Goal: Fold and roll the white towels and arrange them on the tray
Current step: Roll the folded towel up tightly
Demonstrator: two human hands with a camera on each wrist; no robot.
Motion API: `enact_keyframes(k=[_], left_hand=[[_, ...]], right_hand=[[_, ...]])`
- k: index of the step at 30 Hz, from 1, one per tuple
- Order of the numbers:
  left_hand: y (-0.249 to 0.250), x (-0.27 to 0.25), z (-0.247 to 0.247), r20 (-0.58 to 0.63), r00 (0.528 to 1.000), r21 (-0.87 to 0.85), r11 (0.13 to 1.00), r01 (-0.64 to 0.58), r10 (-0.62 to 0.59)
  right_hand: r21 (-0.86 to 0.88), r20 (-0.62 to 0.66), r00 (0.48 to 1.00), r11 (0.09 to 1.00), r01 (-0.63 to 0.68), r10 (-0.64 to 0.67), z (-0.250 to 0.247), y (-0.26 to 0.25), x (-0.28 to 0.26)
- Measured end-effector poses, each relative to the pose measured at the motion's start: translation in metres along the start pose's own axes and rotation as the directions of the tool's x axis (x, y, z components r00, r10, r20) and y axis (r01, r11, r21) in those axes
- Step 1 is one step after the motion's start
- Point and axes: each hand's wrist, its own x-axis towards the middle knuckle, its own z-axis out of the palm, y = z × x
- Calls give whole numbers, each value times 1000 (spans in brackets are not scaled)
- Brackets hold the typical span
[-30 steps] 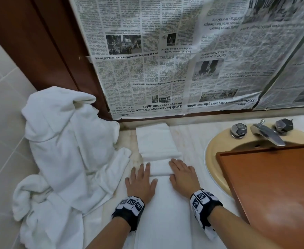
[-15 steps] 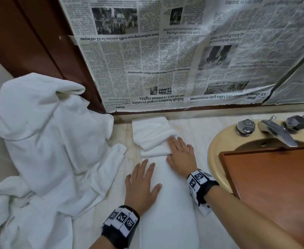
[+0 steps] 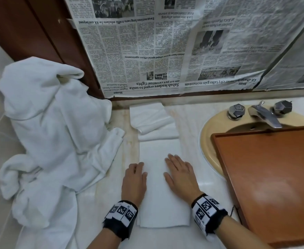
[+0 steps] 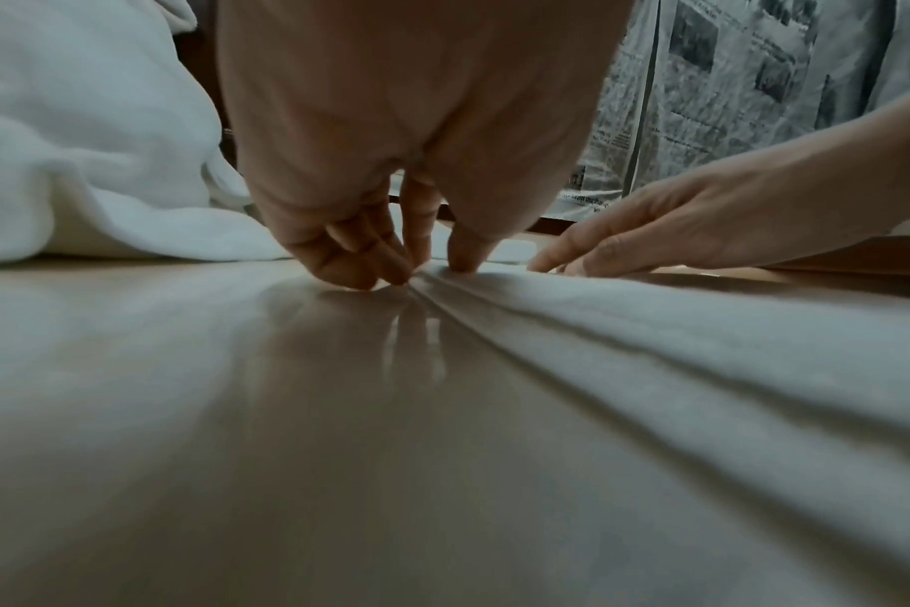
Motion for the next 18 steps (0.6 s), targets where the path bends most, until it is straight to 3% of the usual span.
enact_keyframes(k=[4,6,11,14,18], left_hand=[[2,2,-8,-14,997,-78,994,74,-75],[1,-2,-11,-14,997,-87,993,80,-82],[-10,-36,-10,46,999,-99,995,19,-14],[-15,-53,-8,27,1000,-99,995,-4,7],[-17,-73,-8,31,996,-107,991,-76,80]], right_hand=[[79,28,999,996,-29,27,-3,-8,-4],[104,-17,1000,995,-10,12,-4,-12,-14],[83,-98,995,996,35,-27,10,-12,-59],[67,-86,996,997,45,-40,16,-11,-80],[129,-175,982,987,95,-72,9,-10,-102]])
